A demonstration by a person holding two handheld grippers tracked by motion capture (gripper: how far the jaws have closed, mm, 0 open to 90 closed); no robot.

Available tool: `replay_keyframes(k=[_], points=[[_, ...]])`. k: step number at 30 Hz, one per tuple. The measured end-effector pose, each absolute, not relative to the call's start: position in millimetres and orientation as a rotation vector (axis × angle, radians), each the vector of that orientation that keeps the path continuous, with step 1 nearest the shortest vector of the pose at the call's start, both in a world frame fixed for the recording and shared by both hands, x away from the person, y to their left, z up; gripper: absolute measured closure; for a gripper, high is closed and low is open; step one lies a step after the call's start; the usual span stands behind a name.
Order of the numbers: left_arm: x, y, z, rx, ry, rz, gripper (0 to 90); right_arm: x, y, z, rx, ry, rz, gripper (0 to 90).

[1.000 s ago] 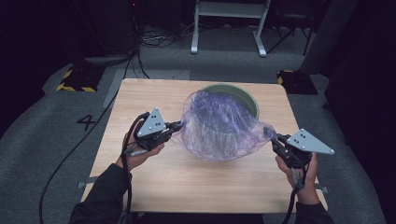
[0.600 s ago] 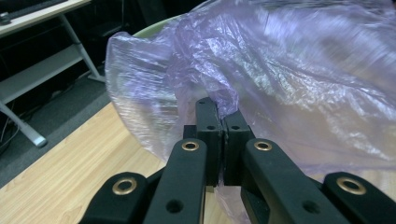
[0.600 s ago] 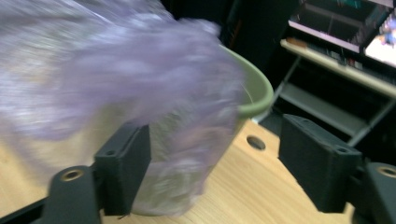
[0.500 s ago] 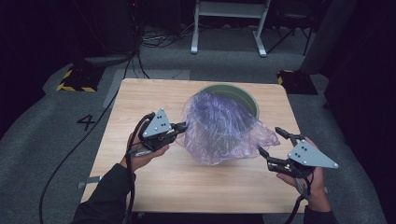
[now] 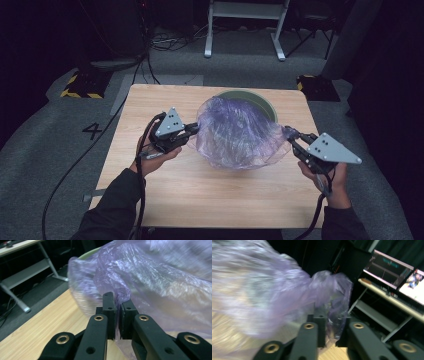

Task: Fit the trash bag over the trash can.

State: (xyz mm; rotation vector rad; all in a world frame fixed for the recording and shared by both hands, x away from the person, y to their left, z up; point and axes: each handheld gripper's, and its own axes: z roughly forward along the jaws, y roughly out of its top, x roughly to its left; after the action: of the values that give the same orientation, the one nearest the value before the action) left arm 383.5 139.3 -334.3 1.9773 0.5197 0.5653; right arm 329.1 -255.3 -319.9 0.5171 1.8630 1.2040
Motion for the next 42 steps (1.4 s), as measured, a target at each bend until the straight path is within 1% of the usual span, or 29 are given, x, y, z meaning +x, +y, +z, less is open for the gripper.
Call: replay_keyframes(k=[1, 4, 5, 6, 8, 9, 10, 12, 16, 20, 23, 25, 27, 28, 30, 31, 32, 33, 34, 35, 37, 38, 39, 40, 41, 42], points=[[388, 140, -335, 1.98, 0.532, 0.563, 85.1, 343, -261, -318, 0.597, 1.847, 1.248, 88.6], [396, 140, -337, 1.98, 0.563, 0.563, 84.6, 354, -264, -318, 0.657, 1.843, 1.283, 90.0], [401, 140, -339, 1.984, 0.578, 0.573, 83.2, 366, -267, -318, 0.709, 1.844, 1.29, 90.0], [401, 140, -339, 1.984, 0.578, 0.573, 83.0, 366, -267, -318, 0.709, 1.844, 1.29, 90.0], [406, 139, -341, 1.989, 0.593, 0.577, 83.0, 378, -268, -318, 0.76, 1.858, 1.282, 90.0], [413, 140, -343, 1.988, 0.615, 0.573, 82.7, 391, -268, -319, 0.814, 1.874, 1.269, 90.0], [413, 140, -343, 1.988, 0.615, 0.573, 82.7, 391, -268, -319, 0.814, 1.874, 1.269, 90.0], [421, 140, -348, 1.994, 0.647, 0.558, 81.8, 407, -269, -321, 0.887, 1.903, 1.233, 90.0], [424, 139, -354, 2.007, 0.661, 0.547, 79.6, 419, -272, -328, 0.983, 1.94, 1.225, 90.0], [427, 137, -364, 2.033, 0.677, 0.534, 79.0, 425, -274, -336, 1.023, 1.971, 1.191, 90.0], [428, 137, -372, 2.036, 0.692, 0.522, 76.8, 429, -274, -342, 1.045, 1.988, 1.169, 90.0], [426, 137, -375, 2.026, 0.701, 0.521, 66.4, 430, -275, -348, 1.055, 1.994, 1.186, 90.0], [420, 138, -377, 2.002, 0.695, 0.523, 51.0, 427, -276, -351, 1.042, 1.998, 1.201, 90.0], [416, 140, -377, 1.99, 0.68, 0.511, 51.0, 427, -276, -351, 1.042, 1.998, 1.201, 90.0], [403, 143, -379, 1.974, 0.621, 0.511, 39.2, 422, -277, -353, 1.022, 1.994, 1.198, 90.0], [396, 146, -380, 1.955, 0.591, 0.481, 34.0, 418, -278, -354, 1.015, 1.989, 1.21, 90.0], [390, 148, -379, 1.942, 0.567, 0.452, 31.1, 414, -279, -354, 1.006, 1.975, 1.209, 90.0], [385, 149, -378, 1.942, 0.546, 0.437, 24.1, 407, -281, -353, 0.984, 1.957, 1.212, 90.0], [377, 149, -377, 1.94, 0.517, 0.43, 24.1, 407, -281, -353, 0.984, 1.957, 1.212, 90.0], [371, 149, -377, 1.938, 0.492, 0.436, 20.6, 400, -282, -353, 0.962, 1.962, 1.233, 89.4], [362, 148, -377, 1.953, 0.478, 0.449, 19.1, 397, -282, -354, 0.953, 1.963, 1.235, 88.7], [359, 146, -377, 1.972, 0.484, 0.474, 18.5, 394, -281, -354, 0.938, 1.973, 1.225, 88.0], [359, 144, -377, 1.985, 0.49, 0.49, 29.0, 389, -278, -356, 0.911, 1.987, 1.189, 85.1], [360, 143, -378, 2.005, 0.496, 0.509, 29.0, 389, -278, -356, 0.911, 1.987, 1.189, 85.1], [362, 141, -380, 2.022, 0.507, 0.539, 49.2, 387, -276, -359, 0.897, 1.999, 1.167, 84.9], [364, 139, -381, 2.046, 0.511, 0.542, 56.6, 387, -276, -360, 0.898, 1.999, 1.17, 85.0]])
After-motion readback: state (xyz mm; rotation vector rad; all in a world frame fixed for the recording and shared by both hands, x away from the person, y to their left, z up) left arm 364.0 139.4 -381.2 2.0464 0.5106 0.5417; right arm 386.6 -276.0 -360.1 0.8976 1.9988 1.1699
